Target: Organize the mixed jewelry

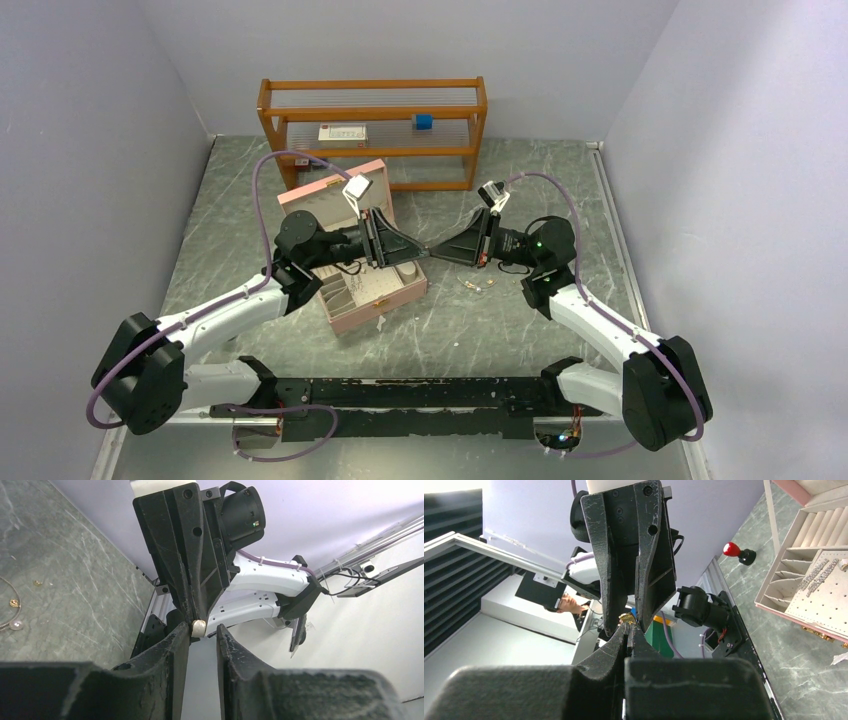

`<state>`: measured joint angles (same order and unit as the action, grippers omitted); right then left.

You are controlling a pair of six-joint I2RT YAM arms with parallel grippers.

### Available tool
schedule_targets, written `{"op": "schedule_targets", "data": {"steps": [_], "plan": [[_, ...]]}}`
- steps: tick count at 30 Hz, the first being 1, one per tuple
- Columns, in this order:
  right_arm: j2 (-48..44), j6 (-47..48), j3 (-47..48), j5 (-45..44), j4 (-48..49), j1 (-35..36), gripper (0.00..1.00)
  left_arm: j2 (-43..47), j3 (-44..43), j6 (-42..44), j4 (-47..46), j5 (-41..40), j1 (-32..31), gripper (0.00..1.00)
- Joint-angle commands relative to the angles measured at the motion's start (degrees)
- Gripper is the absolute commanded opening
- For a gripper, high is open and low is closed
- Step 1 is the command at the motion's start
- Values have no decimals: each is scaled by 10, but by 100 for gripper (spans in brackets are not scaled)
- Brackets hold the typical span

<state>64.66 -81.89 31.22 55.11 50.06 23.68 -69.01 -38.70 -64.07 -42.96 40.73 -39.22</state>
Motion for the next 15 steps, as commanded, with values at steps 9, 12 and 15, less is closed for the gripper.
{"op": "schedule_targets", "data": {"steps": [9, 12, 15], "plan": [[2, 11, -5, 6, -1, -3, 0, 13, -6, 24, -19, -15, -5, 21], [5, 14, -3, 6, -5, -3, 0, 16, -8, 31, -13, -17, -5, 18], [3, 25, -3, 1, -15, -3, 0, 21, -12, 43, 6, -23, -5, 17]]}}
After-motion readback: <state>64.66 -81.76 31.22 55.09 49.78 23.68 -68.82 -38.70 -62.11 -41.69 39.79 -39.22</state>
